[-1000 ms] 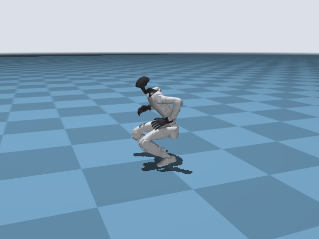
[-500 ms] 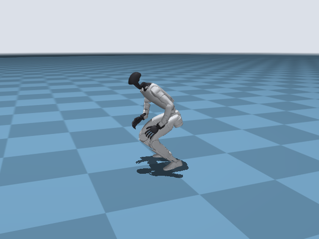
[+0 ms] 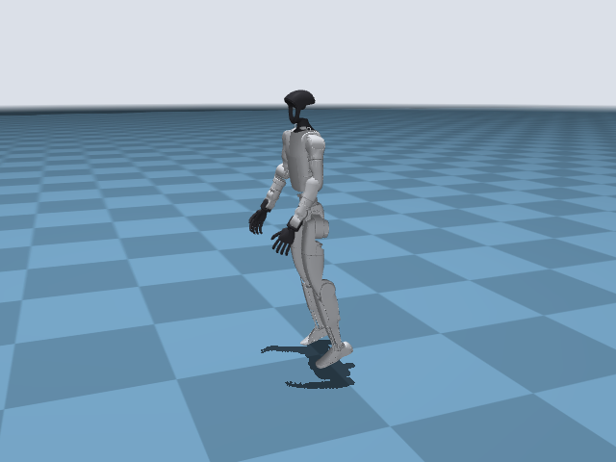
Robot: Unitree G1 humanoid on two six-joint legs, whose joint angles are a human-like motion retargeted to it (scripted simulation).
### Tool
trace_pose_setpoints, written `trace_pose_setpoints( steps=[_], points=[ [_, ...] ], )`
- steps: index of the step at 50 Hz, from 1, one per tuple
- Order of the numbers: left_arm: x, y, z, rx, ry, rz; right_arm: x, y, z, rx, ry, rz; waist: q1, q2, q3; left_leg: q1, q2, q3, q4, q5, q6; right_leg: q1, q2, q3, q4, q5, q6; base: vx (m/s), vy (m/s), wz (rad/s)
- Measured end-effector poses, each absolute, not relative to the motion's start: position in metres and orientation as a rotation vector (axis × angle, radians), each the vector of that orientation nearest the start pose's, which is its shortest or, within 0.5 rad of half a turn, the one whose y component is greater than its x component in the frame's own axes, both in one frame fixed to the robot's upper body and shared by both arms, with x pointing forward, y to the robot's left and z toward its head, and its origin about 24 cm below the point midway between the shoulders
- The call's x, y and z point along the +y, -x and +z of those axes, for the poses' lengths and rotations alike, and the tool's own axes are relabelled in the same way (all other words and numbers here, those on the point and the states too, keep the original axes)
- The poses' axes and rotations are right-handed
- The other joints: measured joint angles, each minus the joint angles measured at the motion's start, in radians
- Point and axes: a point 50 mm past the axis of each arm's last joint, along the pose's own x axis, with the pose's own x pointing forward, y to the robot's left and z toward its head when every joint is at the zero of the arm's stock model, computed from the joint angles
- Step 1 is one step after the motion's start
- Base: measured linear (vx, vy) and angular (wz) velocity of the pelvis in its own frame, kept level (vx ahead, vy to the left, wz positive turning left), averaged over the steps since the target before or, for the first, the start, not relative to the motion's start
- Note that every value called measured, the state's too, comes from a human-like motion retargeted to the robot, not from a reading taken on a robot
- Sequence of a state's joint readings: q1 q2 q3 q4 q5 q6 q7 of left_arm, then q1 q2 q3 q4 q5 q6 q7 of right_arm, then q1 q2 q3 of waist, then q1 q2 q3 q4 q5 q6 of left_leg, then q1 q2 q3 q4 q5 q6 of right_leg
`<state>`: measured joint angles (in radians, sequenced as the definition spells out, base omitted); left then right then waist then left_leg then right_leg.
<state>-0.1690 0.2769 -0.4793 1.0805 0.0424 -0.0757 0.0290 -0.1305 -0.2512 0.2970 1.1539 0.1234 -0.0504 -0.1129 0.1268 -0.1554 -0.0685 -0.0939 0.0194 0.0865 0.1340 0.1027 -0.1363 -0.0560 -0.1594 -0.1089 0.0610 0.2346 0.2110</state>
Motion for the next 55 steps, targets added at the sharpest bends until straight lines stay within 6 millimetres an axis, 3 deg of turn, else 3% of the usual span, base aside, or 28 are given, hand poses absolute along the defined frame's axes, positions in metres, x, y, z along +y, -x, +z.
trace_pose_setpoints(
  steps=[5,7,8,10,13,14,15,17,21,25,29,35,39,42,45,48,52,55],
  points=[
    [0.204,-0.204,-0.115,0.787,-0.488,-0.158,-0.232,-0.193,-0.114,0.818,0.411,-0.012,-0.005,-0.027,-0.007,0.028,-0.005,-0.019,0.004,0.001,0.021,0.002,-0.025,-0.007,-0.013,0.045,0.004,0.02,-0.05,-0.3],
    [0.205,-0.218,-0.102,0.704,-0.524,-0.17,-0.238,-0.21,-0.095,0.705,0.466,0.022,0.005,-0.04,-0.012,0.035,-0.012,-0.041,0.009,0.039,0.012,-0.003,-0.045,-0.018,-0.01,0.076,0.003,-0.01,-0.04,-0.44],
    [0.206,-0.227,-0.093,0.651,-0.555,-0.175,-0.241,-0.22,-0.081,0.633,0.484,0.029,0.012,-0.047,-0.011,0.036,-0.016,-0.052,0.02,0.026,0.007,-0.008,-0.054,-0.015,0.002,0.043,0.0,-0.06,-0.03,-0.47],
    [0.208,-0.255,-0.069,0.533,-0.645,-0.17,-0.246,-0.245,-0.045,0.455,0.483,0.014,0.026,-0.057,0.012,0.026,-0.02,-0.058,0.091,-0.15,0.011,-0.029,-0.066,0.009,0.072,-0.185,-0.024,-0.13,-0.01,-0.43],
    [0.21,-0.289,-0.04,0.44,-0.794,-0.139,-0.25,-0.277,0.01,0.206,0.476,-0.035,0.024,-0.048,0.095,-0.052,-0.005,-0.026,0.386,-0.654,0.057,-0.137,-0.079,0.034,0.405,-0.707,-0.059,-0.21,0.02,-0.05],
    [0.21,-0.294,-0.038,0.449,-0.844,-0.135,-0.25,-0.282,0.02,0.16,0.485,-0.052,0.009,-0.039,0.131,-0.101,0.003,-0.024,0.528,-0.771,0.088,-0.186,-0.091,0.025,0.562,-0.828,-0.083,-0.2,0.02,0.58],
    [0.21,-0.297,-0.038,0.469,-0.89,-0.131,-0.25,-0.286,0.028,0.127,0.495,-0.07,-0.01,-0.029,0.169,-0.158,0.011,-0.026,0.679,-0.864,0.124,-0.238,-0.106,0.013,0.725,-0.926,-0.109,-0.2,0.01,0.8],
    [0.203,-0.294,-0.047,0.522,-0.927,-0.15,-0.244,-0.285,0.021,0.138,0.486,-0.095,-0.049,-0.004,0.254,-0.239,0.026,-0.048,0.879,-0.897,0.167,-0.288,-0.129,-0.027,0.918,-0.972,-0.157,-0.19,0.0,0.91],
    [0.177,-0.287,-0.058,0.51,-0.981,-0.256,-0.214,-0.276,-0.013,0.242,0.384,-0.059,-0.07,0.028,0.424,-0.258,0.024,-0.092,0.9,-0.86,0.153,-0.275,-0.134,-0.071,0.93,-0.94,-0.169,-0.16,0.02,0.47],
    [0.16,-0.279,-0.066,0.46,-1.035,-0.342,-0.19,-0.265,-0.044,0.34,0.43,0.02,-0.03,0.024,0.511,-0.269,0.004,-0.071,0.76,-0.781,0.142,-0.302,-0.128,-0.047,0.793,-0.865,-0.181,-0.16,0.05,-0.18],
    [0.151,-0.262,-0.082,0.514,-0.965,-0.349,-0.185,-0.251,-0.07,0.444,0.523,0.049,-0.031,0.037,0.523,-0.269,-0.008,-0.059,0.546,-0.647,0.12,-0.299,-0.112,-0.067,0.563,-0.717,-0.172,-0.12,0.04,-0.01],
    [0.14,-0.246,-0.094,0.549,-0.858,-0.326,-0.184,-0.219,-0.095,0.577,0.453,0.075,-0.052,0.061,0.503,-0.195,-0.025,-0.069,0.224,-0.465,0.12,-0.21,-0.083,-0.115,0.213,-0.505,-0.098,-0.01,0.01,0.06],
    [0.137,-0.238,-0.1,0.571,-0.851,-0.383,-0.179,-0.2,-0.107,0.642,0.469,0.137,-0.04,0.071,0.468,-0.163,-0.028,-0.069,0.088,-0.4,0.119,-0.184,-0.069,-0.124,0.081,-0.437,-0.058,0.0,0.0,0.0],
    [0.136,-0.236,-0.103,0.576,-0.884,-0.436,-0.174,-0.196,-0.11,0.657,0.528,0.218,-0.031,0.075,0.462,-0.164,-0.03,-0.072,0.032,-0.366,0.098,-0.183,-0.064,-0.133,0.02,-0.398,-0.043,-0.02,-0.01,0.04],
    [0.132,-0.244,-0.097,0.511,-0.954,-0.485,-0.17,-0.207,-0.102,0.591,0.634,0.318,-0.037,0.072,0.503,-0.208,-0.042,-0.063,0.065,-0.36,0.074,-0.197,-0.08,-0.144,0.001,-0.384,-0.027,-0.14,-0.04,0.28],
    [0.129,-0.259,-0.079,0.36,-1.036,-0.503,-0.173,-0.226,-0.078,0.434,0.722,0.35,-0.058,0.089,0.57,-0.31,-0.025,0.006,0.173,-0.413,0.06,-0.271,-0.099,-0.151,0.086,-0.425,-0.027,-0.22,0.0,0.4],
    [0.136,-0.275,-0.044,0.122,-1.061,-0.399,-0.188,-0.244,-0.025,0.155,0.757,0.243,-0.088,0.142,0.589,-0.589,0.032,0.037,0.402,-0.497,0.077,-0.579,-0.112,-0.138,0.433,-0.538,-0.08,-0.26,0.05,0.32],
    [0.149,-0.282,-0.002,-0.087,-0.973,-0.231,-0.197,-0.248,0.026,-0.096,0.727,0.102,-0.114,0.159,0.589,-0.877,0.051,0.01,0.696,-0.561,0.102,-0.851,-0.145,-0.114,0.731,-0.643,-0.121,-0.24,0.04,0.36]
  ],
)
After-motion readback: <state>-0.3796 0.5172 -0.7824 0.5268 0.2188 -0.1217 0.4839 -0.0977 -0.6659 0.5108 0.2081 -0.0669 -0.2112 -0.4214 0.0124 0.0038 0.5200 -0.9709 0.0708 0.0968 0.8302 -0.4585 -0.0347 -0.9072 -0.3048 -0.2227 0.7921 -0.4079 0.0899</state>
